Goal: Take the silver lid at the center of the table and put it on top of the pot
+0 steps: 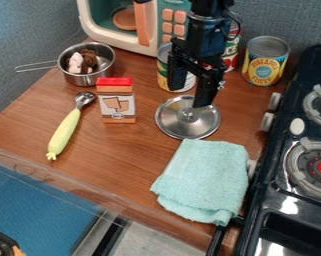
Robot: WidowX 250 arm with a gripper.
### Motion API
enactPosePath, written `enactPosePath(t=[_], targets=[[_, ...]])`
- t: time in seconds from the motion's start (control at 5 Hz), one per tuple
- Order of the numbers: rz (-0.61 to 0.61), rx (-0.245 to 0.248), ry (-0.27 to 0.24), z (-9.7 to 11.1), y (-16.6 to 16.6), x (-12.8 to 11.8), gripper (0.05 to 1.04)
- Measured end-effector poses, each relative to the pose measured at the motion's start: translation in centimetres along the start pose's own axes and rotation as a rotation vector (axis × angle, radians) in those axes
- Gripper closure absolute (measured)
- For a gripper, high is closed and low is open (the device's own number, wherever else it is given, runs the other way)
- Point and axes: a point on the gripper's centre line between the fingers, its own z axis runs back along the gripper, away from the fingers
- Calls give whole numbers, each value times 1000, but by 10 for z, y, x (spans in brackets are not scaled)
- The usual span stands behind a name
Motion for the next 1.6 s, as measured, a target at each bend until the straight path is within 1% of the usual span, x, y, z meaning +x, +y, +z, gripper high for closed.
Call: enactPosePath(t=[0.2,0.4,0.6,0.8,1.0,1.2,1.6], targets=[[22,33,-7,-2,4,1,83],[30,48,6,-10,2,4,83],[46,49,9,-11,2,4,83],[63,49,17,-19,4,6,83],[85,51,9,-21,4,8,83],[101,55,27,-33,5,11,83],[72,83,57,-45,-3,23,82]])
